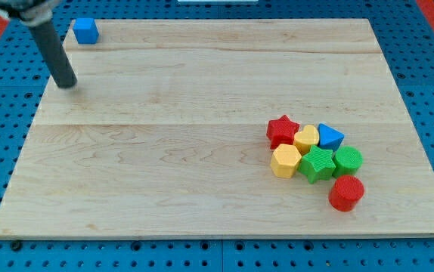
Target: Push the blue cube towards the top left of the red star
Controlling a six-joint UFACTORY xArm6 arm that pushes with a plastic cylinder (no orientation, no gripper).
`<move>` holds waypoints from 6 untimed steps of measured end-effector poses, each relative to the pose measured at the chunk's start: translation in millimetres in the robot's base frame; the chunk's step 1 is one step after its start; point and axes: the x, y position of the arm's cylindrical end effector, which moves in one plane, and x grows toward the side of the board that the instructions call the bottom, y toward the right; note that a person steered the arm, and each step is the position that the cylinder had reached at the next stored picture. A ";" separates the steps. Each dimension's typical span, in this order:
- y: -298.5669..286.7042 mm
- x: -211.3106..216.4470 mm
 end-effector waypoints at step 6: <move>16.3 -115.5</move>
